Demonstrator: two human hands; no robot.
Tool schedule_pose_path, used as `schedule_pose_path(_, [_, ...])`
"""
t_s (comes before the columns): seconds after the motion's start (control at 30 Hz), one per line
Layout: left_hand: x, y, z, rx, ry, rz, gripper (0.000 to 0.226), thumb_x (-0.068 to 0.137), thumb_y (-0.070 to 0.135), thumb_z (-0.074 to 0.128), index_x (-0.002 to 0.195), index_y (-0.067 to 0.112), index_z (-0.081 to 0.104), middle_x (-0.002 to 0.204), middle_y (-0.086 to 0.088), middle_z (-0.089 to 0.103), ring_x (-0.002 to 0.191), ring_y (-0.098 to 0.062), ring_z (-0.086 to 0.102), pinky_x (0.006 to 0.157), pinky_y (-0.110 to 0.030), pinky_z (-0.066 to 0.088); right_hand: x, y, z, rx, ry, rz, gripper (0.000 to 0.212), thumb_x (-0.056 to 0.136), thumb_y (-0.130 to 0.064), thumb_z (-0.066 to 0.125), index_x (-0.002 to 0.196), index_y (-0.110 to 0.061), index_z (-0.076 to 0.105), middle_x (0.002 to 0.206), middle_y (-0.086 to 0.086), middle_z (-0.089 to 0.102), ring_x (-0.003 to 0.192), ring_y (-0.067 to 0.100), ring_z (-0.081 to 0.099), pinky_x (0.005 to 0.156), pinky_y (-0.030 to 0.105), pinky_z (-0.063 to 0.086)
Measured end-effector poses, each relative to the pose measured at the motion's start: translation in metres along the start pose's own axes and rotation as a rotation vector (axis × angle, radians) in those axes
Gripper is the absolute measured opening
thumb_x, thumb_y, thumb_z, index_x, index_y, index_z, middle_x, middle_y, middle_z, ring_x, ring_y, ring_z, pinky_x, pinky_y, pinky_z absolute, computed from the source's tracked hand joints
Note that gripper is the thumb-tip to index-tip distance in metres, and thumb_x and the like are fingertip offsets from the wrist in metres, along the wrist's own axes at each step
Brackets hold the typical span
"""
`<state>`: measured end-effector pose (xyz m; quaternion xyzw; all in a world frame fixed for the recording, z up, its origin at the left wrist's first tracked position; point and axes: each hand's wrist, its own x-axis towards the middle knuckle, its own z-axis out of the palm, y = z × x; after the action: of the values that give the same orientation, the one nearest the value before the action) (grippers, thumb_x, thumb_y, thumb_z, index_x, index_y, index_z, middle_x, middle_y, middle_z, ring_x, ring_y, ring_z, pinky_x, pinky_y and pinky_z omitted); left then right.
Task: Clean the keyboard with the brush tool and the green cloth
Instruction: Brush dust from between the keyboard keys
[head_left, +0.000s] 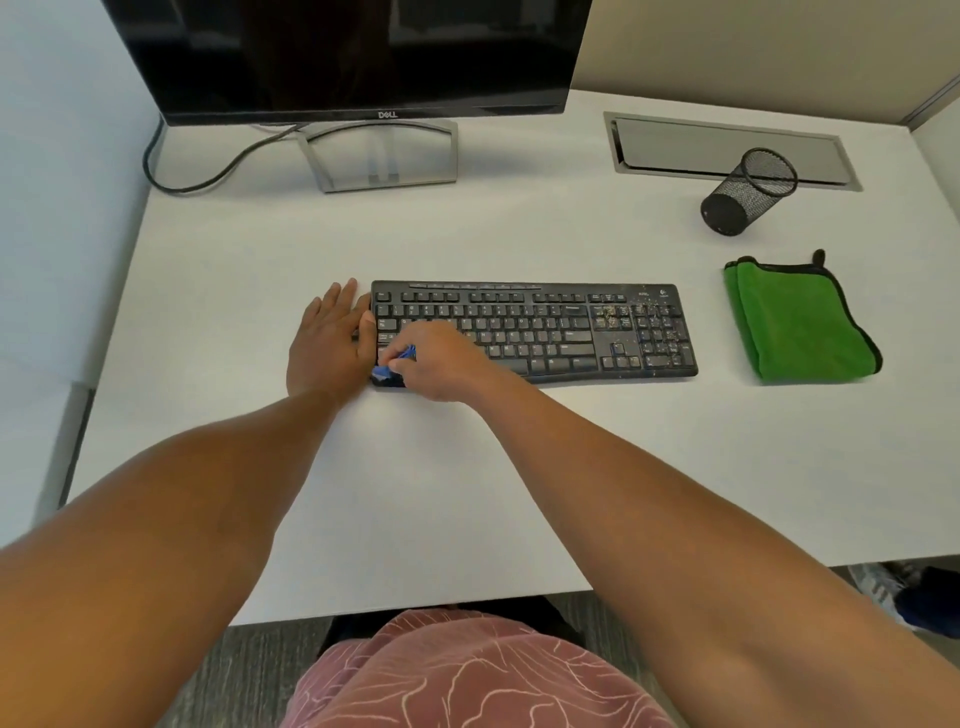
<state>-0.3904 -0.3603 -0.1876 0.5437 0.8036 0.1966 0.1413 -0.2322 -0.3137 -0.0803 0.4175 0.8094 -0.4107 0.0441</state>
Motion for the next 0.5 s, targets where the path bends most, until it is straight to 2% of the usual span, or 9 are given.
schedule_pose_path(0.1, [0.000,-0.001,0.001,0.002,0.004,0.008,0.051,0.106,0.034,0.026,0.152,0.024,0.044,0.164,0.002,0.031,0.153,-0.014,0.019,0.125,-0.029,0.007,0.002,-0.002,-0.013,-0.374,-0.077,-0.024,0.020,0.087,-0.018,0.056,0.094,-0.024,0.074,0.101,-0.005,0.069,0.093,0.019,0.064,0.077,0.032,0.054])
schedule_pose_path(0.17, [-0.001,-0.001,0.000,-0.002,0.006,0.003,0.049,0.107,0.033,0.028,0.153,0.024,0.044,0.164,0.003,0.031,0.153,-0.013,0.018,0.125,-0.028,0.006,0.004,-0.004,-0.026,-0.548,-0.119,-0.021,0.022,0.085,-0.015,0.055,0.096,-0.020,0.073,0.102,-0.003,0.069,0.093,0.021,0.064,0.079,0.034,0.056])
schedule_pose_path(0.23, [-0.001,-0.001,0.001,-0.004,0.012,0.005,0.048,0.107,0.031,0.029,0.153,0.024,0.044,0.164,0.003,0.031,0.153,-0.014,0.018,0.125,-0.028,0.007,0.004,-0.009,-0.037,-0.535,-0.133,-0.019,0.024,0.086,-0.014,0.053,0.098,-0.019,0.073,0.104,-0.003,0.069,0.095,0.020,0.064,0.083,0.035,0.055])
schedule_pose_path(0.37, [0.000,-0.003,0.002,-0.004,0.008,0.012,0.051,0.106,0.034,0.026,0.152,0.022,0.045,0.163,0.002,0.032,0.153,-0.015,0.019,0.125,-0.030,0.009,0.001,-0.010,-0.039,-0.271,-0.054,-0.006,0.023,0.090,-0.016,0.056,0.097,-0.023,0.076,0.110,-0.007,0.069,0.096,0.014,0.061,0.081,0.028,0.049])
schedule_pose_path(0.5, [0.001,-0.004,0.002,-0.013,0.003,0.024,0.056,0.103,0.038,0.022,0.151,0.023,0.046,0.163,0.000,0.033,0.153,-0.016,0.021,0.126,-0.032,0.010,-0.001,-0.003,-0.048,-0.390,-0.187,0.086,0.025,0.091,-0.017,0.053,0.104,-0.012,0.074,0.112,0.002,0.070,0.096,0.020,0.063,0.081,0.031,0.053])
